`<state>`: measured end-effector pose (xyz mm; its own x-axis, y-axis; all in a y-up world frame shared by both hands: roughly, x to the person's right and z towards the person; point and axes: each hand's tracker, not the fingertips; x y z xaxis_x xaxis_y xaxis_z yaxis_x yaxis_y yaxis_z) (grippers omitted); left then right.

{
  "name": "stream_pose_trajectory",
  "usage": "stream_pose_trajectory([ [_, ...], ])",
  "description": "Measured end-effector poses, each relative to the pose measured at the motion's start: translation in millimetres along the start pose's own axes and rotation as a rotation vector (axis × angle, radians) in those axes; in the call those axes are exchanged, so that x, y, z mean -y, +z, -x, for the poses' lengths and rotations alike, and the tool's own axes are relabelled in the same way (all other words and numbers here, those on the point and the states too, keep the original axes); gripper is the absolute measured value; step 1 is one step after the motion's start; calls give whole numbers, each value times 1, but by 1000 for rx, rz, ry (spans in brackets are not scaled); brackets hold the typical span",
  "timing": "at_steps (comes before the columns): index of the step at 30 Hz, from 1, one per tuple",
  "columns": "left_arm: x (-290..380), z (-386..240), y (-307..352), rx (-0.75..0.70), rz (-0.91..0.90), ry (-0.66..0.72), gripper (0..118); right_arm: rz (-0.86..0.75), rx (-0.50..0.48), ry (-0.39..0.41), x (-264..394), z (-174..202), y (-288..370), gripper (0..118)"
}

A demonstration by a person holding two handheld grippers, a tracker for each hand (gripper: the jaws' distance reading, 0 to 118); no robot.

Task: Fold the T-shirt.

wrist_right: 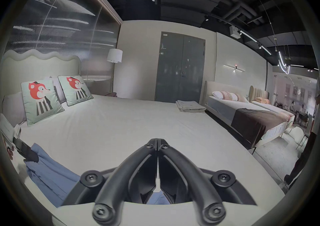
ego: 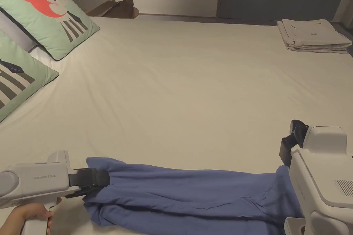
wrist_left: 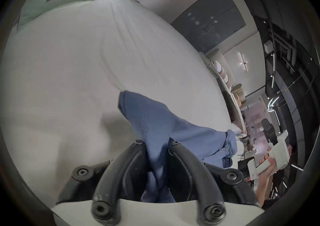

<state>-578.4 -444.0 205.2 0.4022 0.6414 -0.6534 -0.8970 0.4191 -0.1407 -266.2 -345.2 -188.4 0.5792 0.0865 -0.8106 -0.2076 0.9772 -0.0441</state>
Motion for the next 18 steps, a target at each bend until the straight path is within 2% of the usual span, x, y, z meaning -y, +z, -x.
stream_pose_trajectory([
  [3, -13, -14, 17, -26, -27, -15, 10, -1, -4, -4, 0, 1, 0, 0],
  [7, -24, 7, 43, -99, -97, 40, 10, -4, -14, -8, -1, 4, 0, 0],
  [11, -30, 25, 68, -193, -109, 40, 10, -10, -24, -11, -3, 6, 1, 0],
  [18, -29, -1, 48, -212, -88, 20, 10, -15, -33, -14, -5, 4, 5, 0],
])
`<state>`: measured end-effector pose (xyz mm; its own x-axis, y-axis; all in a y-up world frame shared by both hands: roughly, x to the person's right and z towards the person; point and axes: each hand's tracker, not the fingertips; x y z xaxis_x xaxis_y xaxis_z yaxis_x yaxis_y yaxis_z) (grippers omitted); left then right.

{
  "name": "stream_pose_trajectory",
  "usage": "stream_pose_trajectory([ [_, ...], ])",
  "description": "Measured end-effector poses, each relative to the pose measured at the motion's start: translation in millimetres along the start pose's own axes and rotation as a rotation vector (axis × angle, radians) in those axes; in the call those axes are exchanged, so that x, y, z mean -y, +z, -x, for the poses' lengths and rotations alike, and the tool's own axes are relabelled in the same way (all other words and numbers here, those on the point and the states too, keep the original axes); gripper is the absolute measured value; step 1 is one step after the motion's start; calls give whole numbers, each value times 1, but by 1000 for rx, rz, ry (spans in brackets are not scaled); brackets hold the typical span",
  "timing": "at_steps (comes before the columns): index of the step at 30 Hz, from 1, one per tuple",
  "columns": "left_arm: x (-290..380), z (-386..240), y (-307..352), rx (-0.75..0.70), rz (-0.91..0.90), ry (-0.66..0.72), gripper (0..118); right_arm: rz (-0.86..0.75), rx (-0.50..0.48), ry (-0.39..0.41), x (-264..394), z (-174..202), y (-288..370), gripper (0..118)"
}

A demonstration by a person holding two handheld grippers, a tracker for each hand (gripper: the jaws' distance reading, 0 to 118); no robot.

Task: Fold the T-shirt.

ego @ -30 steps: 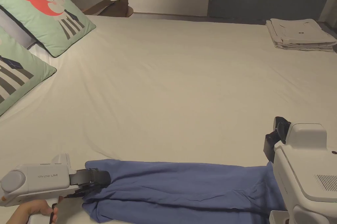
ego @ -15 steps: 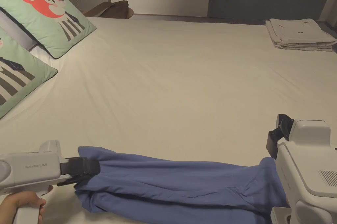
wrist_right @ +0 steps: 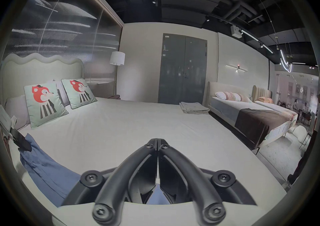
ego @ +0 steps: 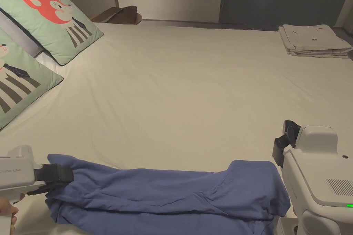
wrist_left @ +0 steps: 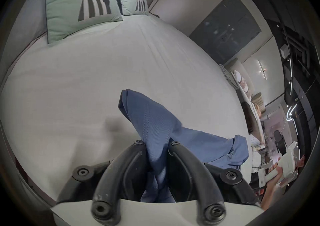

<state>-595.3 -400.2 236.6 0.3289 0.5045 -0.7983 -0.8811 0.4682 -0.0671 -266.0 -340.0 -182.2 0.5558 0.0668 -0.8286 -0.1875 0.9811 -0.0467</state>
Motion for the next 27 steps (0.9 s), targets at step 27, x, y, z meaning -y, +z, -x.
stream_pose_trajectory([
  [27, 109, -231, -155, 43, 213, -253, 11, -4, 41, -17, 2, -39, 17, 0],
])
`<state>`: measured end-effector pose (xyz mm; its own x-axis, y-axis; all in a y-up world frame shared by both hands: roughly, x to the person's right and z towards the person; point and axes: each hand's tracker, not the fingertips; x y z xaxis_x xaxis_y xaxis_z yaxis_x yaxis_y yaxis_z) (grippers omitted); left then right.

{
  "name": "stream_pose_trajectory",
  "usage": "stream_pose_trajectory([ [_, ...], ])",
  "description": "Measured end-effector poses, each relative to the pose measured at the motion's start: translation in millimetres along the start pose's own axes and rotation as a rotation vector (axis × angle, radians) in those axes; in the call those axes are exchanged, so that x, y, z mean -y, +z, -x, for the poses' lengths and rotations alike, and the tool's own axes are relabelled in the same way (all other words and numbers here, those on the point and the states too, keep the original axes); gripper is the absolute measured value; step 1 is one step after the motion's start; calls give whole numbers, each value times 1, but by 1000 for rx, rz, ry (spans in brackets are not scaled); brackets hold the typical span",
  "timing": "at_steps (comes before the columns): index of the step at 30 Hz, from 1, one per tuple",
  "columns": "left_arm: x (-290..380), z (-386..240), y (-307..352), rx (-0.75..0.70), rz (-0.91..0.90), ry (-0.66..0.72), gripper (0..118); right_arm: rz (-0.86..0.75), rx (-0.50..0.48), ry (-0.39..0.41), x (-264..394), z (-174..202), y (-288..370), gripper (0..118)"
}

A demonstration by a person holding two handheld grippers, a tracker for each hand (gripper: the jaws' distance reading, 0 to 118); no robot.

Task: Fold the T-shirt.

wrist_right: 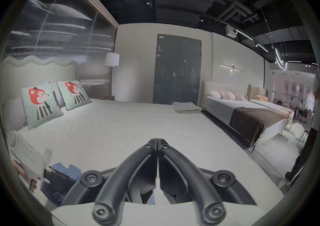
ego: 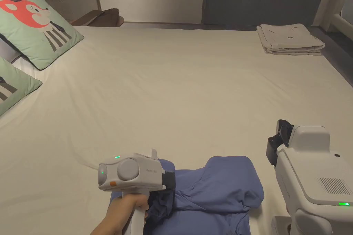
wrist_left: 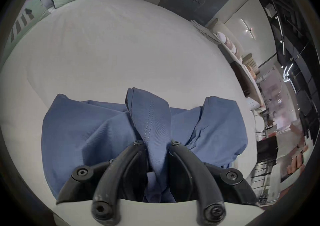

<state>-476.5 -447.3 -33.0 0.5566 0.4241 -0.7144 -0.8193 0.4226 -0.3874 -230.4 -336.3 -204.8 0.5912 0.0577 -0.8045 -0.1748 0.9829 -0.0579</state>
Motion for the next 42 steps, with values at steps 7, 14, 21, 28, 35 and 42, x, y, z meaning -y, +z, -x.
stream_pose_trajectory([
  [7, 10, -10, 18, 38, -11, -3, 108, 4, 4, -9, 2, -3, 1, 0],
  [14, 15, -6, 67, 96, -250, 39, 109, 3, -2, -7, 2, 0, 2, 0],
  [21, 40, 7, 84, -187, -570, -128, 15, 2, 0, -8, 1, -2, 3, 0],
  [28, 64, 21, 44, -216, -454, -168, 0, 1, 3, -11, 1, -5, 3, 0],
  [35, 81, 8, 14, -215, -350, -206, 0, 2, 11, -6, 1, -13, 4, 0],
  [42, 86, -31, -19, -178, -286, -249, 0, 7, 34, -12, 3, -27, 6, 0],
])
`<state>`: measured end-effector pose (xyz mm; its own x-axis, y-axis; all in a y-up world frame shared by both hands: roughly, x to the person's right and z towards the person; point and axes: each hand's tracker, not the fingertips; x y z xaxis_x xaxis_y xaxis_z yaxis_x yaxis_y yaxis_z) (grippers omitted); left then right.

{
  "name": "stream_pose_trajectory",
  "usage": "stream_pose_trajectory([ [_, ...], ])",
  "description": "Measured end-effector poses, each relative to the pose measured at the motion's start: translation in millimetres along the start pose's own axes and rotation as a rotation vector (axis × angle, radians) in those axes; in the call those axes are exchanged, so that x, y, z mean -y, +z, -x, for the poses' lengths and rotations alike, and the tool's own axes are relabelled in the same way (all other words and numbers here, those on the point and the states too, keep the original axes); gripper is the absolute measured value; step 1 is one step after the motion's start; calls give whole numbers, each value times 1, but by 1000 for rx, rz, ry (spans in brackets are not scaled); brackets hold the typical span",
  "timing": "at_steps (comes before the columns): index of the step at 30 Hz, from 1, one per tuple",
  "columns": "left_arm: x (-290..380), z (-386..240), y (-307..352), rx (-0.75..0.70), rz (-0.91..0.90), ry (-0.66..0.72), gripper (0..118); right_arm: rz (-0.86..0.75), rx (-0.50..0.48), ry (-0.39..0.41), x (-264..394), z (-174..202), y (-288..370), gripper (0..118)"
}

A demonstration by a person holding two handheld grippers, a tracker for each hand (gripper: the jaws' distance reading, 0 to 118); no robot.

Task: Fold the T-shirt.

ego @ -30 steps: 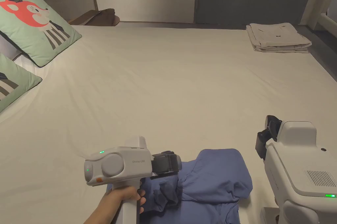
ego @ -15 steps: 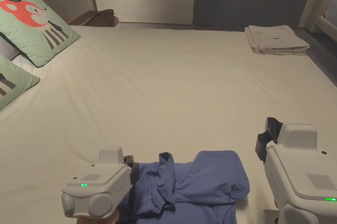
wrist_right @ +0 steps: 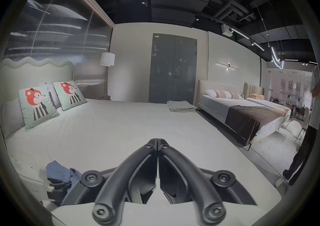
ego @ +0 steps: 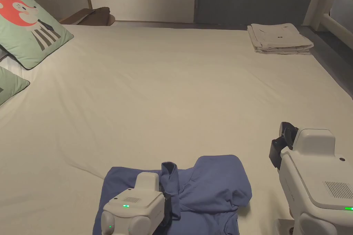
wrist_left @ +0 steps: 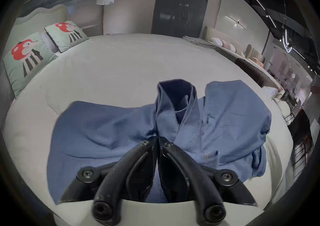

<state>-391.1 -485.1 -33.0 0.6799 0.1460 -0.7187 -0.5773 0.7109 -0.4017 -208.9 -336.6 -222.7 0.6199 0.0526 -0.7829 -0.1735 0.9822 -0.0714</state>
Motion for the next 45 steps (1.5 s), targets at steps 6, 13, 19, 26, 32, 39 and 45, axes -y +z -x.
stream_pose_trajectory([
  [6, -8, -28, -2, 46, -10, 0, 0, 1, 25, -4, 1, -12, 2, 0],
  [13, -7, -51, -5, 109, 20, -29, 0, 2, 40, -10, 1, -17, 3, 0],
  [19, -34, -12, 32, 224, 8, 111, 0, -5, 29, -3, -2, -12, 4, 0],
  [26, -69, 116, 71, 463, 104, 410, 0, -7, -8, -19, -6, 4, 0, 0],
  [32, -59, 191, 62, 442, 191, 458, 19, -1, -39, -16, -1, 15, -9, 0],
  [39, -39, 223, 43, 463, 229, 572, 97, 14, -40, -4, 3, 18, -13, 0],
  [45, -29, 211, 37, 503, 273, 664, 97, 16, -29, 3, 6, 16, -14, 0],
])
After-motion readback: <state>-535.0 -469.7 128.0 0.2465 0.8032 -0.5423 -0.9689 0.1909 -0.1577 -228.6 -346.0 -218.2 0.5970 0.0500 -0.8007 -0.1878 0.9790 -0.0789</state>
